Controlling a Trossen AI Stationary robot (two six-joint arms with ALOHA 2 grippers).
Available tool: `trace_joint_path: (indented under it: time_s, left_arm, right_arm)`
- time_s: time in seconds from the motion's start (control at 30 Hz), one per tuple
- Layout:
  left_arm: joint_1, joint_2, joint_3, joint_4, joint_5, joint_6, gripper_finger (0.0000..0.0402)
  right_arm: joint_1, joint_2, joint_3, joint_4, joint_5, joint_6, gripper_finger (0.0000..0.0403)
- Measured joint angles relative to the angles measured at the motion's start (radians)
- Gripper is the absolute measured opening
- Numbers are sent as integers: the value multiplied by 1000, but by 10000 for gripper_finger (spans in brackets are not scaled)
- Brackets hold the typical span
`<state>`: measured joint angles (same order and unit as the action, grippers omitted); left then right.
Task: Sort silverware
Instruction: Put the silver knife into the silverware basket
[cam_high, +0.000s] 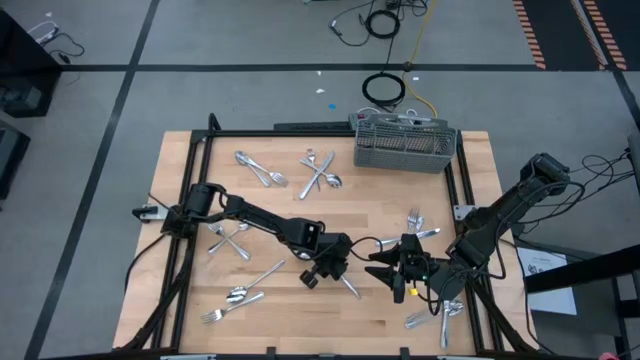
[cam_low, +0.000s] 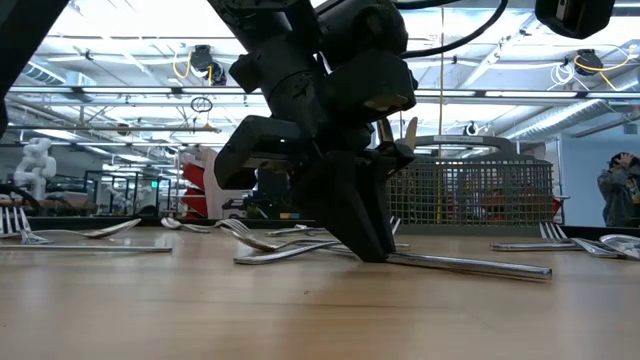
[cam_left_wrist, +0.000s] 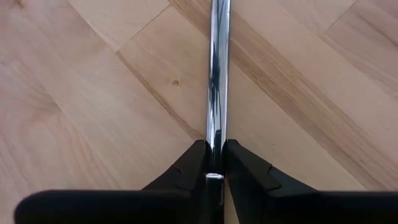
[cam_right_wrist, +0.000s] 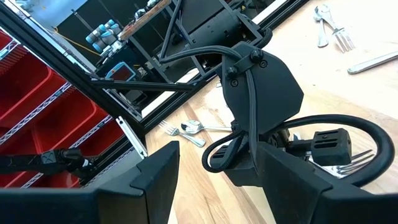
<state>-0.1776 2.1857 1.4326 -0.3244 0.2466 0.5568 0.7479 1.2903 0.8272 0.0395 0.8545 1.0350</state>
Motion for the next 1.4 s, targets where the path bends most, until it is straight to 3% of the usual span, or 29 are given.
trace_joint_path:
  time_s: [0.93, 1.4]
  left_arm:
    - [1, -16, 15, -9, -13, 1, 67]
    - [4, -16, 113, -149, -29, 9, 67]
  right_arm:
    - [0, 0, 0, 0, -19, 20, 203]
    - [0, 0, 0, 0, -24, 20, 203]
